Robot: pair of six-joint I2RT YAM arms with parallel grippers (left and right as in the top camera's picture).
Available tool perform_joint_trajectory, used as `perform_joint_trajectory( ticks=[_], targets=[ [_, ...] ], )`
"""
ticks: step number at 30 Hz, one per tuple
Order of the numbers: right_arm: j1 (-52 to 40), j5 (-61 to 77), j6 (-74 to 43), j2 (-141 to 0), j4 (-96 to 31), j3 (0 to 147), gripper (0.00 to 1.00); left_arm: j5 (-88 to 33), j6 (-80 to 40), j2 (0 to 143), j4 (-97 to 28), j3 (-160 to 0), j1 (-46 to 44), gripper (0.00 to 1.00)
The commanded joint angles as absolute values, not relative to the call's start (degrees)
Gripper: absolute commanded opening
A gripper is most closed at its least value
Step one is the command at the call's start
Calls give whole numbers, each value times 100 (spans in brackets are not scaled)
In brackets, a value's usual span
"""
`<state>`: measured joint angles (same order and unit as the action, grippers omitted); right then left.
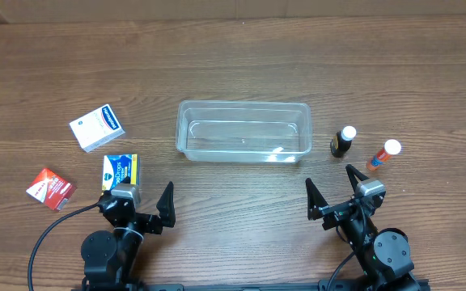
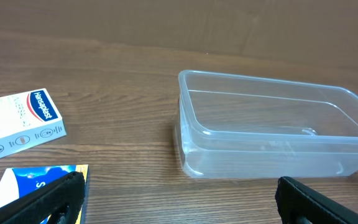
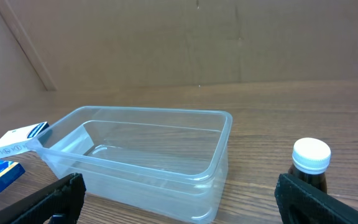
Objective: Pack container
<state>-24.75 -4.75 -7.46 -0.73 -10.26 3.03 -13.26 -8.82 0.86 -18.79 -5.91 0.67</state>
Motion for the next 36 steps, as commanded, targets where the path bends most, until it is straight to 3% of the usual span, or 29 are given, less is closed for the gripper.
perform_joint_trajectory(
  ticks=[1,9,14,18,24,31,36],
  targets=[
    [-2477,-513,-770,-16,-965,296,100,-1227,-1363,25,-1855,-574,36,100],
    [-2469,-1028,-1393,-351,-952,989,100,-1313,-1734,445,-1769,-1347,36,100],
    [-2469,-1291,-1352,-2703,-954,2665,100,-1317,-1584,2611,-2043,-2851,36,100],
    [-2394,-1350,-1330,-4064,-1107,3756,100,-1315,-1238,3850,-3063,-4115,36,100],
    [-1667,-1295,-1330,-6020,-2783,6031,100,-1284,-788,5358,-4757,-5955,36,100],
    [-635,-681,-1332,-7944,-5913,8412,100,-1319,-727,5837,-5310,-6576,36,100],
    [-587,-670,-1232,-8084,-6123,8576,100,-1321,-729,5839,-5354,-6576,36,100]
  ],
)
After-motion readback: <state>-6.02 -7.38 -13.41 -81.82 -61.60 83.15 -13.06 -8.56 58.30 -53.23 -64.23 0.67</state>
